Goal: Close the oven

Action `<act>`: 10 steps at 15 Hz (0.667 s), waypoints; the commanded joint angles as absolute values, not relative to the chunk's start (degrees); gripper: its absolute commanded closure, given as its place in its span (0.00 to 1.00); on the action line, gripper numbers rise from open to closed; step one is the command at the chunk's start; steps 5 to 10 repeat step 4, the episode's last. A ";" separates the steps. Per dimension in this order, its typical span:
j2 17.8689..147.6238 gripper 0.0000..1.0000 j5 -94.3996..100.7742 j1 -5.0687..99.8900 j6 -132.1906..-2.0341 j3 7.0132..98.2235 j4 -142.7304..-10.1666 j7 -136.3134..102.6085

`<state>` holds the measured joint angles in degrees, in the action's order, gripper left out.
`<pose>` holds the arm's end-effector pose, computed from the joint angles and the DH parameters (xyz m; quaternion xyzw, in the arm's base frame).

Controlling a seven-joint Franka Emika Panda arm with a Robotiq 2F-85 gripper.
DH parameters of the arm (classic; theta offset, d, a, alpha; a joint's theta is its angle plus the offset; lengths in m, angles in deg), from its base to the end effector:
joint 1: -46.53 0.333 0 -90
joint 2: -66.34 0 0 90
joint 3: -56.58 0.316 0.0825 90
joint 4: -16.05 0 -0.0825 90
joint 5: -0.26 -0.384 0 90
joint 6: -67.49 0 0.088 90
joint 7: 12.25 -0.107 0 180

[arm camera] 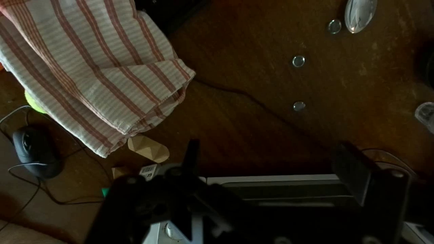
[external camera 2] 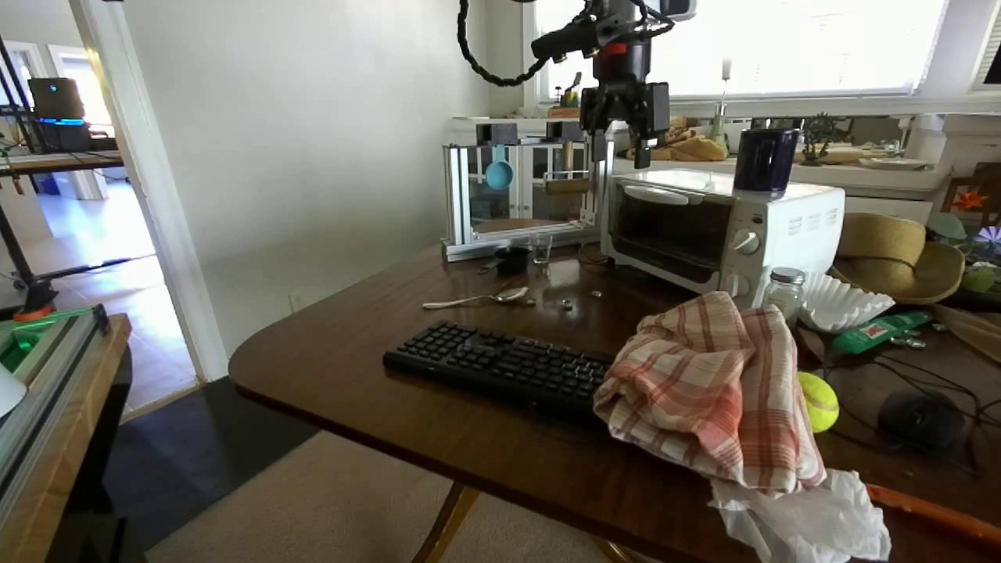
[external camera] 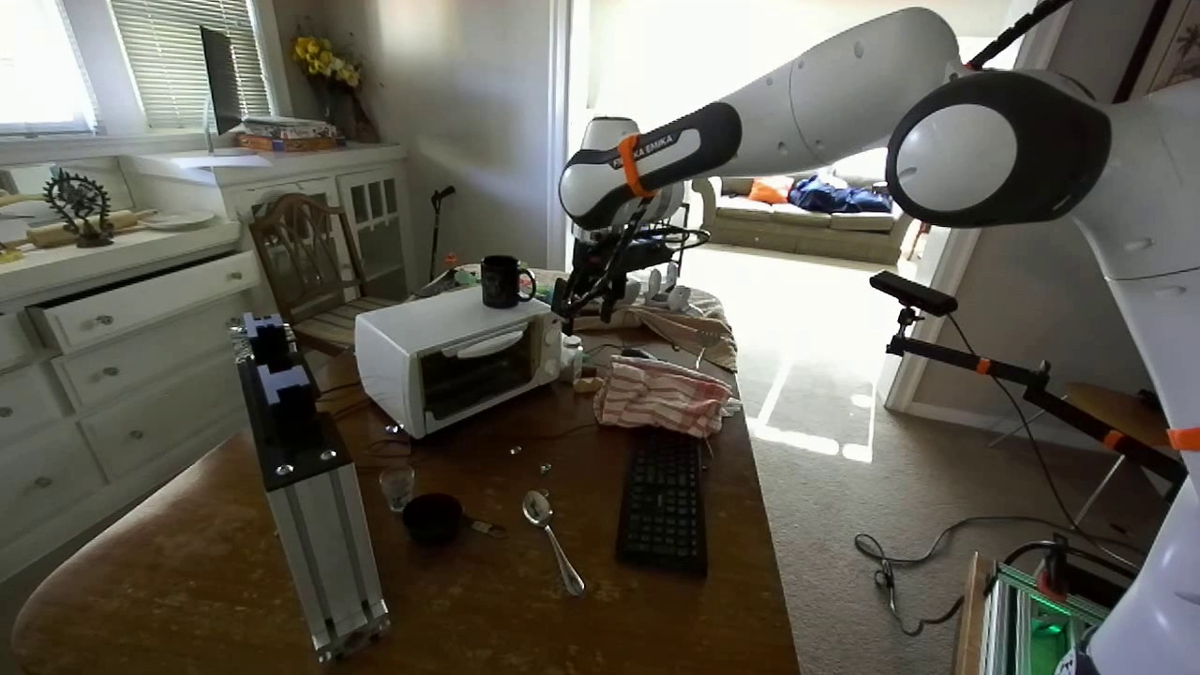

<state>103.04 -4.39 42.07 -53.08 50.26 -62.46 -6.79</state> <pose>0.7259 -0.1168 0.3518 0.9974 -0.0528 0.0487 0.0034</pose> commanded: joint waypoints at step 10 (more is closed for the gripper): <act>102.99 0.00 -3.40 40.97 -52.79 51.71 -62.35 -7.89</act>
